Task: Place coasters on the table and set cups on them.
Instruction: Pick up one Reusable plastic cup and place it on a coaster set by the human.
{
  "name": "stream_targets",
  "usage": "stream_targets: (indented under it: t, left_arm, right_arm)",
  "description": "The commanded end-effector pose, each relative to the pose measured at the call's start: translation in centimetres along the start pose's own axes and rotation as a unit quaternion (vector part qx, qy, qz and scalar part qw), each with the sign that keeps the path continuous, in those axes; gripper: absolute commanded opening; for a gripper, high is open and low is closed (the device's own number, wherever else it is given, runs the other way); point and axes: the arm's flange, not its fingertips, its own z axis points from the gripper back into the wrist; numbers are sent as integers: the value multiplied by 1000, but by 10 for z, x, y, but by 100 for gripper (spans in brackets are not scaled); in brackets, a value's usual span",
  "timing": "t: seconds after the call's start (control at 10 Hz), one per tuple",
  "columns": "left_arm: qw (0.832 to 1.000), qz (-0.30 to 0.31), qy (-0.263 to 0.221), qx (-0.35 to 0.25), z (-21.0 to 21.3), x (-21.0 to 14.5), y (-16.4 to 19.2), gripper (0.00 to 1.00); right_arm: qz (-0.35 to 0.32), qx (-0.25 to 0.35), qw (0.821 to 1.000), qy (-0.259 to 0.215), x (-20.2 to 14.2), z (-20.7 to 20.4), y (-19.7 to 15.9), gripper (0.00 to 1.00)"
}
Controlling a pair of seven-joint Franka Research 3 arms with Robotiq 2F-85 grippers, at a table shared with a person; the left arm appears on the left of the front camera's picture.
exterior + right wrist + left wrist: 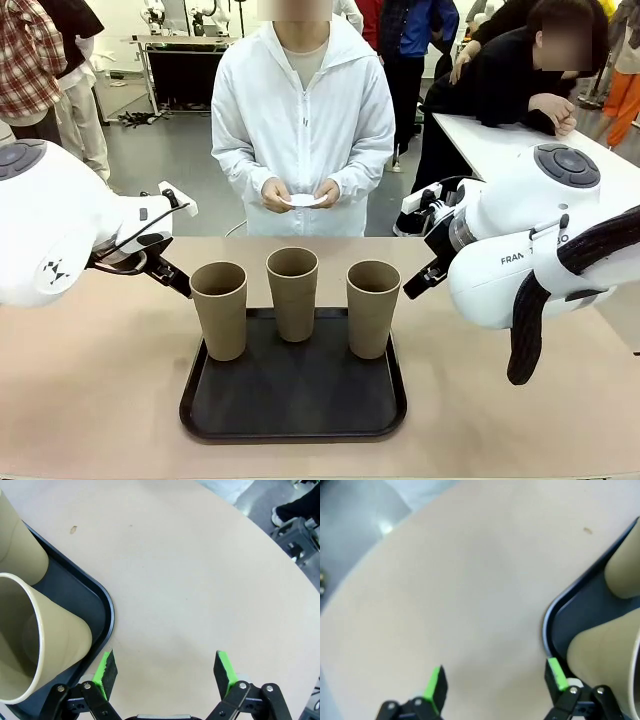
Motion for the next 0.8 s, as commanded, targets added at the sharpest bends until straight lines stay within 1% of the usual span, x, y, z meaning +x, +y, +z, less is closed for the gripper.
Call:
stream_targets:
  t: [0.0, 0.4, 0.5, 0.6, 0.7]
  left_arm:
    - [1000, 0, 0, 0, 0, 0, 0, 100]
    - [1000, 0, 0, 0, 0, 0, 0, 100]
    - [999, -22, 7, 39, 26, 0, 11, 100]
    - [998, -28, 15, 50, 60, 0, 20, 100]
    - [998, -33, 21, 43, 100, -9, 26, 100]
  right_arm:
    - [0, 0, 1000, 0, 0, 0, 0, 100]
    - [0, 0, 1000, 0, 0, 0, 0, 100]
    - [-9, 11, 1000, 1, -2, 16, -3, 100]
    - [-10, 14, 1000, 19, -6, 48, 0, 100]
    - [-11, 22, 999, 46, -16, 85, 10, 100]
